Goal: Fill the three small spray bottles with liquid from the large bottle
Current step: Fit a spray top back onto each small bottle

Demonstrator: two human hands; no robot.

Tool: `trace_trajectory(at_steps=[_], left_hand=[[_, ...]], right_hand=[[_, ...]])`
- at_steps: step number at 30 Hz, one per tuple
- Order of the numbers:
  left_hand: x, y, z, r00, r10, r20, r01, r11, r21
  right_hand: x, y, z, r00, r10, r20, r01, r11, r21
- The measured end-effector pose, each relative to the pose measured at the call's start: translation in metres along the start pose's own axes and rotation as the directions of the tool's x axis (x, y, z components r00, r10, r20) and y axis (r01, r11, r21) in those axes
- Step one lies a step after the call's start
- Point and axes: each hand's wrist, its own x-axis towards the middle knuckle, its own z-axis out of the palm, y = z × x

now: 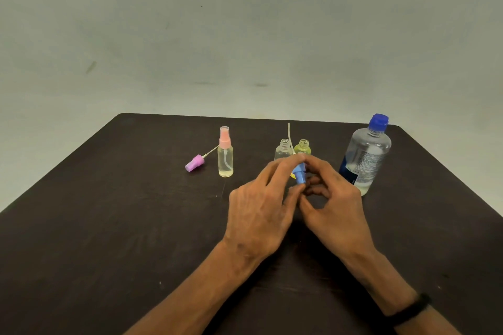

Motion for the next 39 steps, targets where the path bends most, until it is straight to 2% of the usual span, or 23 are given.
trace_trajectory(at_steps=[3,6,10,17,19,22,24,26,30,32,39], left_hand=[[0.001,-0.004,0.001,0.998,-0.041,-0.04,0.04,0.999,-0.009],[0.002,-0.008,0.003,0.997,-0.052,-0.056,0.05,0.998,-0.025],[0.0,-0.006,0.002,0.998,-0.024,-0.052,0.021,0.998,-0.06],[-0.003,-0.007,0.005,1.0,-0.02,-0.007,0.02,0.996,-0.089],[-0.002,-0.011,0.007,0.993,-0.116,-0.006,0.115,0.99,-0.088],[0.002,-0.02,0.015,0.949,-0.315,-0.018,0.309,0.939,-0.149],[0.006,-0.027,0.022,0.908,-0.416,0.054,0.417,0.879,-0.231],[0.011,-0.033,0.03,0.877,-0.461,0.134,0.48,0.842,-0.248],[0.021,-0.037,0.048,0.871,-0.464,0.162,0.49,0.848,-0.201],[0.025,-0.037,0.052,0.867,-0.464,0.18,0.493,0.851,-0.181],[0.027,-0.038,0.051,0.86,-0.436,0.265,0.476,0.873,-0.106]], right_hand=[[0.001,-0.004,0.002,0.994,0.111,-0.002,-0.108,0.973,0.205],[0.003,-0.007,0.002,0.973,0.231,0.0,-0.209,0.879,0.428],[0.006,-0.011,-0.003,0.935,0.354,0.0,-0.293,0.775,0.56],[0.008,-0.006,-0.005,0.898,0.438,0.045,-0.348,0.643,0.682],[0.01,-0.004,-0.007,0.884,0.467,0.028,-0.348,0.618,0.705],[0.013,-0.002,-0.012,0.859,0.512,0.025,-0.352,0.555,0.753],[0.015,-0.003,-0.015,0.845,0.531,0.058,-0.354,0.474,0.806],[0.017,-0.003,-0.018,0.838,0.536,0.106,-0.356,0.389,0.85],[0.02,-0.006,-0.023,0.814,0.544,0.203,-0.378,0.231,0.897],[0.021,-0.006,-0.027,0.808,0.544,0.227,-0.381,0.188,0.905],[0.022,-0.01,-0.03,0.813,0.524,0.252,-0.392,0.173,0.904]])
